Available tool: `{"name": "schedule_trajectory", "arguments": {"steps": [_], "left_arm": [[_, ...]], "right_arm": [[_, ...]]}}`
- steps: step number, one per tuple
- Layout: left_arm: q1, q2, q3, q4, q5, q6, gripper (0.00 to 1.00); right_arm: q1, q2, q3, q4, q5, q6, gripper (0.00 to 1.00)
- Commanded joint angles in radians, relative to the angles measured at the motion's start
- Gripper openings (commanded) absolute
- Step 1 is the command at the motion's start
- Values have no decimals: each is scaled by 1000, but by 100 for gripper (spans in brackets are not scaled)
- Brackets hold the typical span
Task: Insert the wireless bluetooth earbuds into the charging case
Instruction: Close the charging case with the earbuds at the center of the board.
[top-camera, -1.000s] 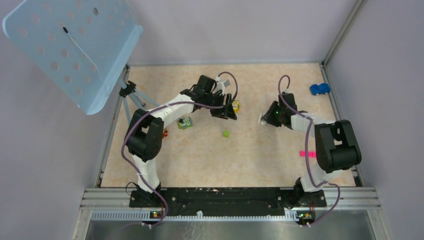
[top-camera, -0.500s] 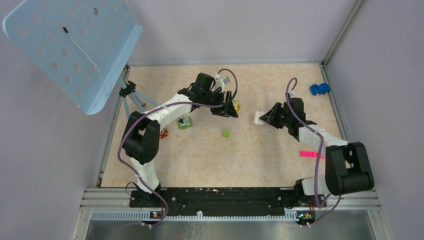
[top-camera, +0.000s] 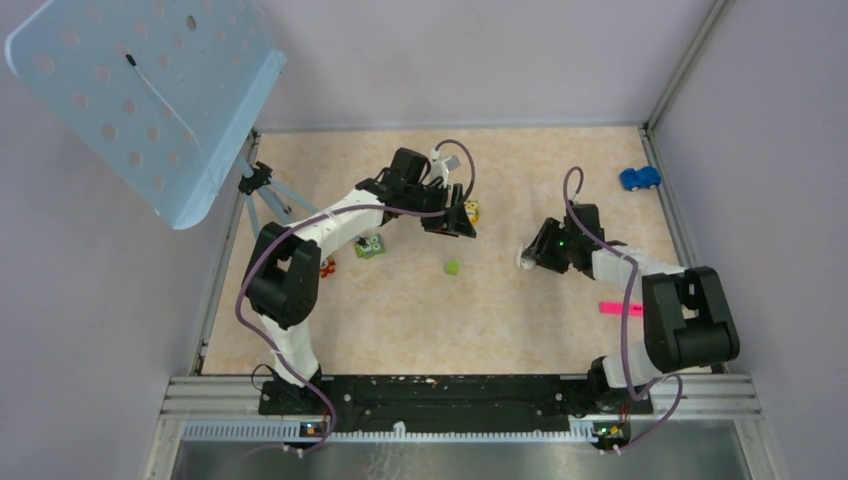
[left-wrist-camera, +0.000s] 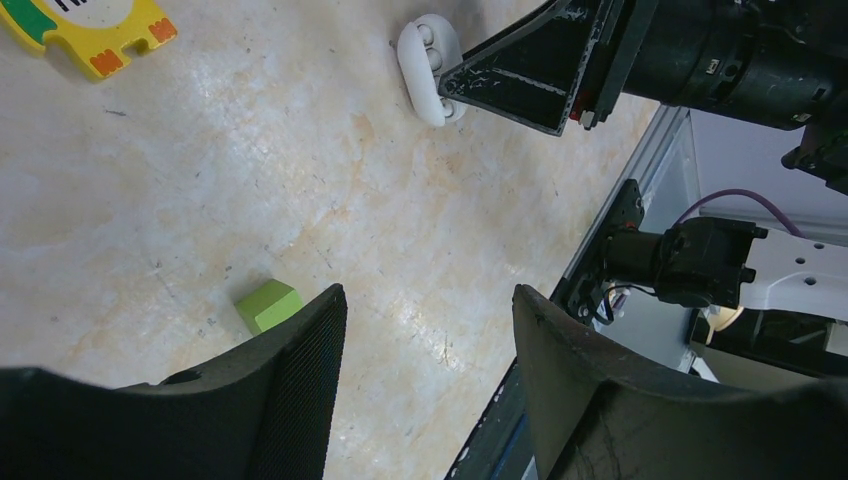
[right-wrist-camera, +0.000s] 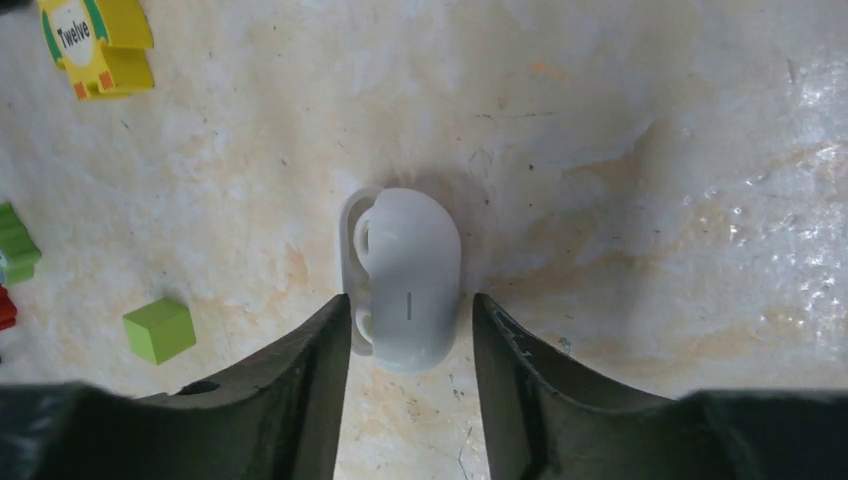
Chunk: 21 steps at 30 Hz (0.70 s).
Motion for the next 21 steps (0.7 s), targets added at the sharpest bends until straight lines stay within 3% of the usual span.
{"name": "schedule_trajectory", "arguments": {"steps": [1,6,10,17,21], "left_arm": [[-4,-26,-3,15,5,7,66],[-5,-20,0,20,11,2,66],[-7,-16,1,26,16,-4,66],[-9,-39,8,11,-1,5,66],[-5,-96,30,-39,-100,45,71]], "right_arm": [[-11,-46,21,-19,33,-24,50],[-11,-128,43,-46,47,-27,53],[-11,-97,70,-74,45,-50,64],[-11,-160,102,-107,8,-67,64],[-11,-276,149,-181,147,-106,68]]}}
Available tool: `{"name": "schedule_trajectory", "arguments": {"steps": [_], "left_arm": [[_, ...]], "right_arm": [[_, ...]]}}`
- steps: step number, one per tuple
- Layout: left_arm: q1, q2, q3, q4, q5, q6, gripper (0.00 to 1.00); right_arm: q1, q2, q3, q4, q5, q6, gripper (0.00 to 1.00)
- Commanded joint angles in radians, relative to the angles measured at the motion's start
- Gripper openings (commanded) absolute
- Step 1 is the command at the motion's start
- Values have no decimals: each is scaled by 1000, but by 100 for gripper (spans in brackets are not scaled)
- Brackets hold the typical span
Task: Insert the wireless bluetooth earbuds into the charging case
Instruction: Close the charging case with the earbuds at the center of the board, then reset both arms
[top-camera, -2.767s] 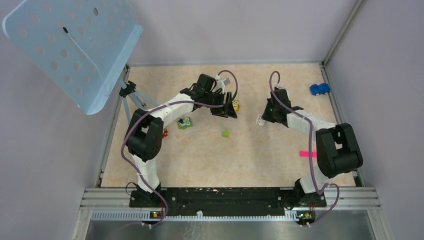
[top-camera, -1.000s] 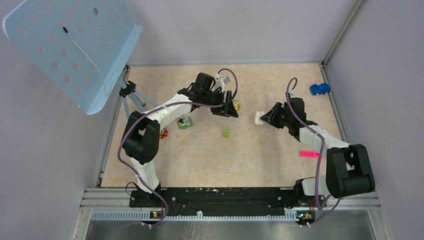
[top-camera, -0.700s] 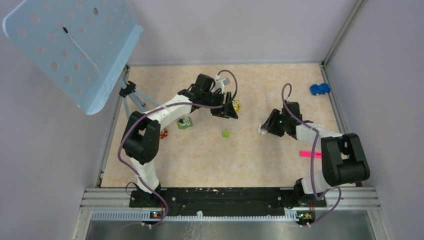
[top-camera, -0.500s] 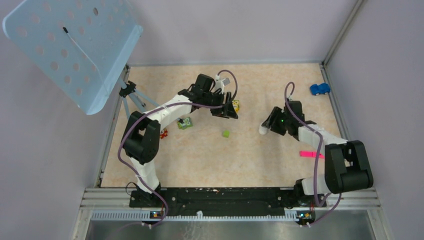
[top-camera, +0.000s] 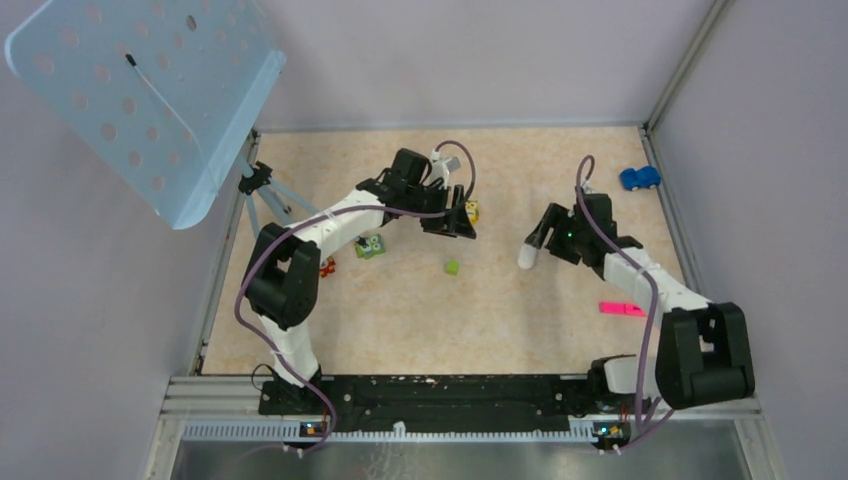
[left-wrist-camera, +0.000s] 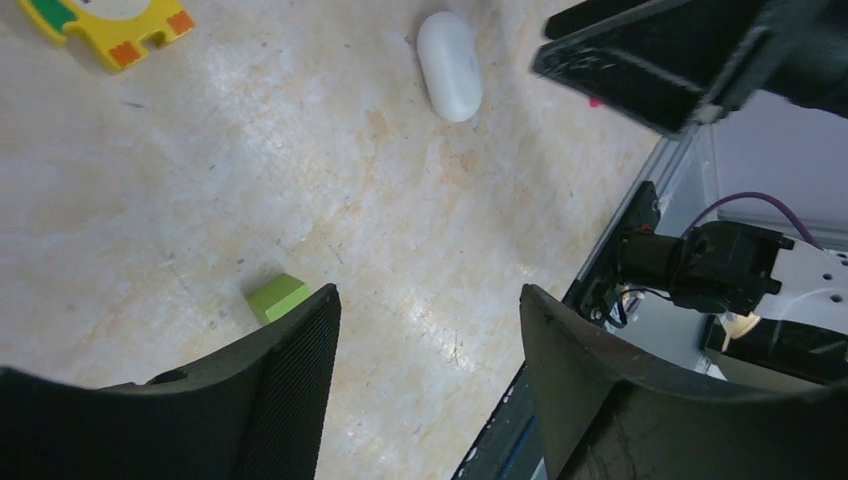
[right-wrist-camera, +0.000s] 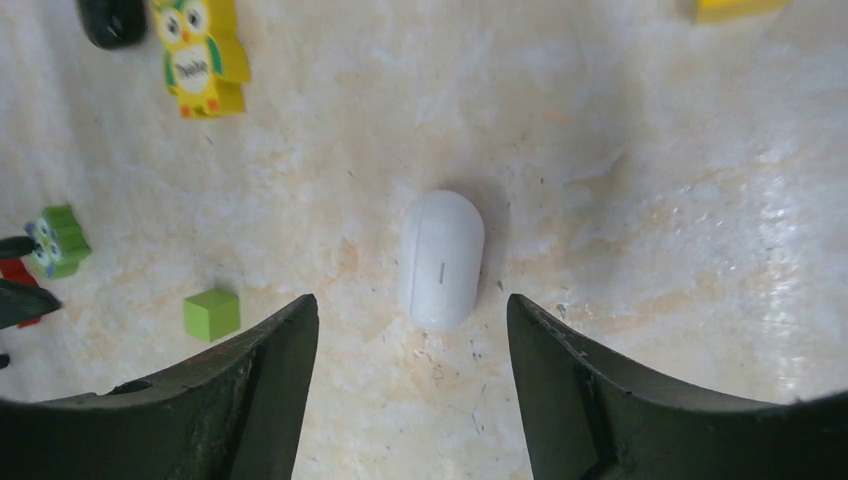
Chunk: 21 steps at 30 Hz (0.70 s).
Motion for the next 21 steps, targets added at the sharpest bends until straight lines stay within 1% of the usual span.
{"name": "schedule_trajectory", "arguments": {"steps": [1,2,3,4,7,9,11,14,17,21], "left_arm": [[-1,-118,33,-50,-133,55,73],[0,-158,33,-63,-187,71,75],[1,-193,30,-72,-249,91,79],[1,-230,25,-76,-311,110,81],[4,-347,-23,-54,-502,157,87],[4,-430,-95,-2,-628,154,90],[9,-497,-138,23,-724,160,98],[12,-566,-184,53,-774,162,99],[13,-617,-221,83,-787,153,99],[13,-638,-247,98,-796,142,99]], "right_arm": [[-9,-169,108,-66,201,-56,69],[-9,-199,117,-87,284,-59,71],[-10,-230,127,-107,378,-60,78],[-9,-257,137,-127,464,-62,83],[-10,-323,171,-166,669,-95,86],[-9,-357,187,-182,744,-112,86],[-9,-391,190,-191,778,-123,86],[-9,-428,176,-189,787,-122,86],[-9,-450,151,-176,774,-113,85],[-9,-459,131,-162,743,-101,84]]}}
